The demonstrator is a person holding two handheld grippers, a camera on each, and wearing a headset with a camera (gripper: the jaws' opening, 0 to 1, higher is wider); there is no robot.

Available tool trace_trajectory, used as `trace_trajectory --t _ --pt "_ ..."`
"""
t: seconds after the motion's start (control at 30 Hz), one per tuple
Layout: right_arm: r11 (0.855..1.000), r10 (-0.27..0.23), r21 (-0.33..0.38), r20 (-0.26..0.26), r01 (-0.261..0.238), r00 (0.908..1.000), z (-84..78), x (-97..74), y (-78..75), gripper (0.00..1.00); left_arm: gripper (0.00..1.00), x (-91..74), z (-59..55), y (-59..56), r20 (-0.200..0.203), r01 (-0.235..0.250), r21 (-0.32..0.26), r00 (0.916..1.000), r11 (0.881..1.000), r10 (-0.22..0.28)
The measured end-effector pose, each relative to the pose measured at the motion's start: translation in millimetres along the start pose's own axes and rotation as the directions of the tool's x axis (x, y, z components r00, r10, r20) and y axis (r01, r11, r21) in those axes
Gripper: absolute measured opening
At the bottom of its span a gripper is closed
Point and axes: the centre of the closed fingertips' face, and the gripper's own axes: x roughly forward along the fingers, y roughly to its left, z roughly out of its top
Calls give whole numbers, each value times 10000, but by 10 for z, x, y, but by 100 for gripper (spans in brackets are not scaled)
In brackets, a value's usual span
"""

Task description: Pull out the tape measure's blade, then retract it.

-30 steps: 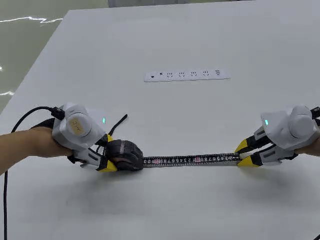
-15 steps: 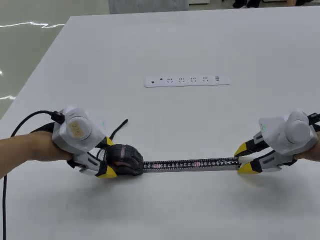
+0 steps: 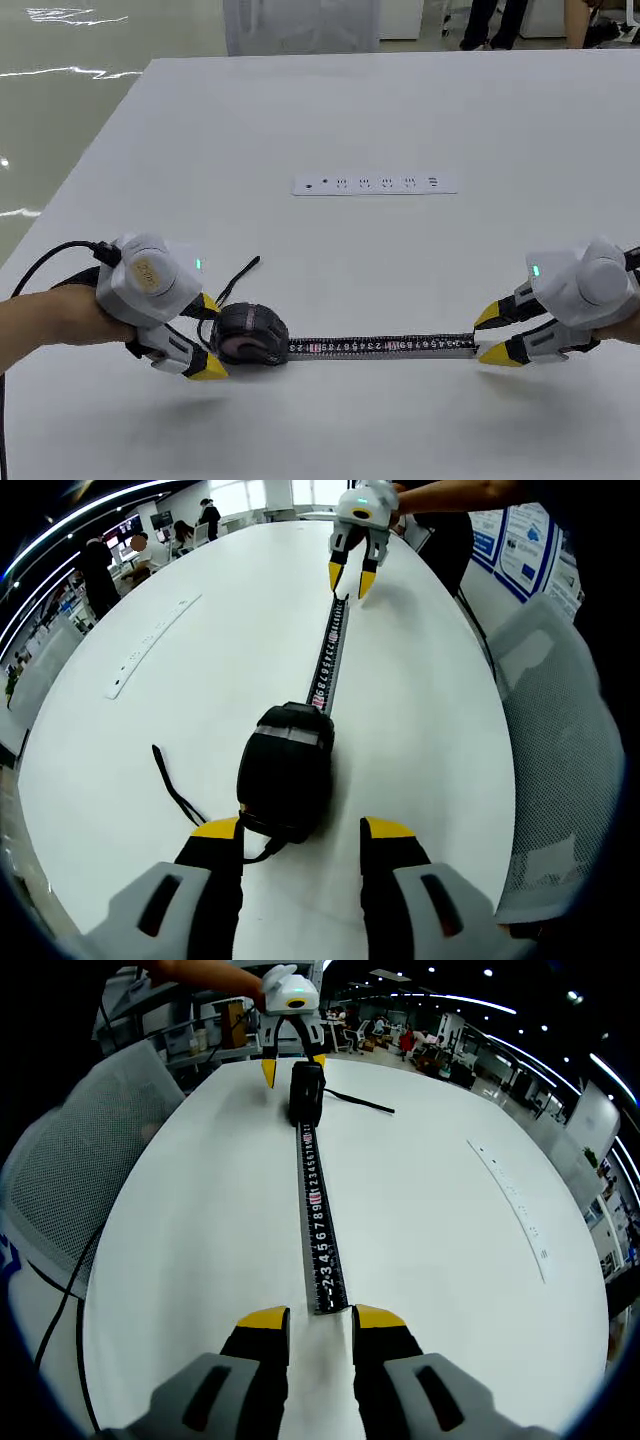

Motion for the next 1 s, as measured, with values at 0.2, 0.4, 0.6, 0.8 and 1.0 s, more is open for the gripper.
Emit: trace_trajectory --t 0.2,0.4,0.6,0.8,1.0 --pt "9992 -224 336 120 220 9997 21 -49 63 25 46 -67 -50 -93 139 -102 -451 9998 9989 108" --pt "9953 -519 836 241 497 9984 63 -82 144 28 48 -129 -56 -220 503 -335 -1104 9980 9933 393" --pt "9898 -903 1128 288 865 9955 67 -113 208 33 55 -210 -50 -365 805 -709 -1862 9929 9800 871" --pt "9778 -1334 1685 432 1244 9901 67 -131 307 37 58 -271 -74 -468 1061 -1191 -2491 9831 9611 1493" --pt "9642 -1771 2096 532 1624 9828 83 -168 353 40 62 -288 -172 -447 1151 -1566 -2908 9736 9439 1970"
